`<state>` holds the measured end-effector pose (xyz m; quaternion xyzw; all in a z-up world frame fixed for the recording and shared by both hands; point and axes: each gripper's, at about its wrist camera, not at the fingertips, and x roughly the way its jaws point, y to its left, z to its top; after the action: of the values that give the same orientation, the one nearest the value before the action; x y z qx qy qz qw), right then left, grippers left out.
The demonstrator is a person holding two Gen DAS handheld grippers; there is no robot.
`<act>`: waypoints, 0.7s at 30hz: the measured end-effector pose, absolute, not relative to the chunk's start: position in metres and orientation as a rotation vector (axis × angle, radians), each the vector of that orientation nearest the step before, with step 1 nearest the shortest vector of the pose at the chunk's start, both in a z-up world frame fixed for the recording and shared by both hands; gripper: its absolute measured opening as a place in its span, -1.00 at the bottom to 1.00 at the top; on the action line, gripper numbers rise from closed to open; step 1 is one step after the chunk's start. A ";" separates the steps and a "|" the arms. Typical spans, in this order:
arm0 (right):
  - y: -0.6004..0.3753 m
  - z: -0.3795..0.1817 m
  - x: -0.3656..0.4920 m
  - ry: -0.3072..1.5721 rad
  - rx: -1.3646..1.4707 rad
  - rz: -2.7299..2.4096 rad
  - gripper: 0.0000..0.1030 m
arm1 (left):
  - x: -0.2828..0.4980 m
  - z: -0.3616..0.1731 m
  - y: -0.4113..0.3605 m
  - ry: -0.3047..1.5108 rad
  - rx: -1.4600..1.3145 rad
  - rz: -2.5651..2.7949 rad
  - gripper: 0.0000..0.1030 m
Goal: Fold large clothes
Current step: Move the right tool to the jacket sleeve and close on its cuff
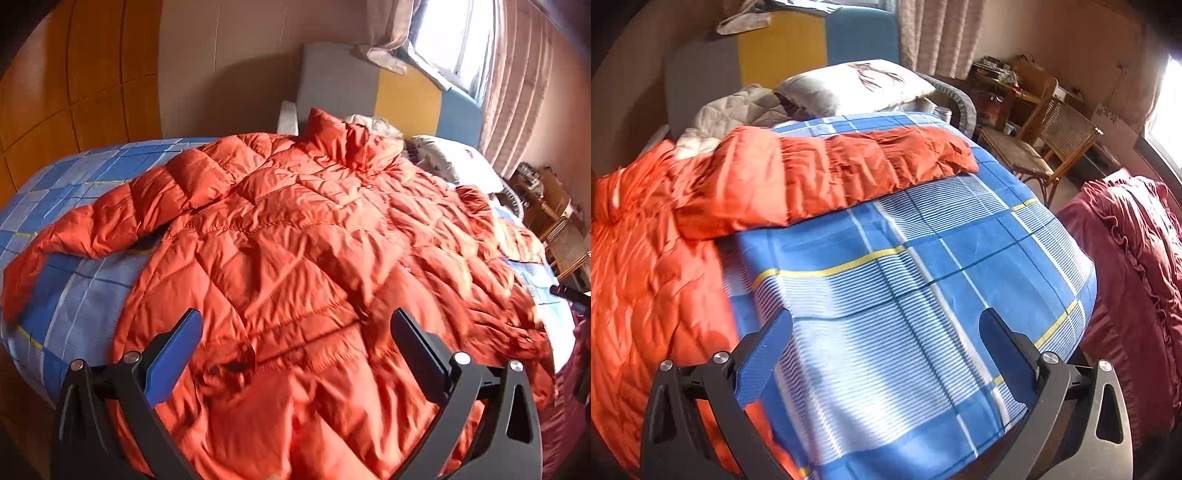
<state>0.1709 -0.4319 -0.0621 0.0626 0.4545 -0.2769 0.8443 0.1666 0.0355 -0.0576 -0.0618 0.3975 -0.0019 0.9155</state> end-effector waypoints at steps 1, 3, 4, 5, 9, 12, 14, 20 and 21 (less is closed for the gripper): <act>-0.442 -0.064 0.179 0.965 0.163 -0.587 0.94 | 0.170 -0.059 0.036 0.817 -0.124 0.003 0.97; -0.464 -0.069 0.197 0.972 0.215 -0.602 0.90 | 0.179 -0.063 0.039 0.820 -0.123 0.017 0.97; -0.476 -0.071 0.207 0.972 0.235 -0.625 0.86 | 0.184 -0.065 0.039 0.829 -0.121 0.020 0.97; -0.486 -0.073 0.216 0.974 0.263 -0.630 0.80 | 0.188 -0.069 0.040 0.839 -0.116 0.031 0.97; -0.527 -0.081 0.253 0.993 0.349 -0.683 0.60 | 0.201 -0.078 0.045 0.857 -0.090 0.071 0.97; -0.557 -0.083 0.273 1.000 0.414 -0.726 0.40 | 0.210 -0.083 0.053 0.882 -0.096 0.098 0.97; -0.578 -0.083 0.286 1.000 0.445 -0.764 0.37 | 0.214 -0.082 0.056 0.878 -0.080 0.123 0.97; -0.628 -0.086 0.314 1.010 0.513 -0.839 0.33 | 0.234 -0.079 0.063 0.872 -0.067 0.174 0.97; -0.635 -0.086 0.318 1.011 0.519 -0.850 0.33 | 0.237 -0.079 0.063 0.870 -0.065 0.184 0.97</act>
<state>0.3180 -0.6351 -0.0857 0.2384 0.4641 -0.3901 0.7587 0.2368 0.0635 -0.0795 -0.0316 0.4209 0.0891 0.9021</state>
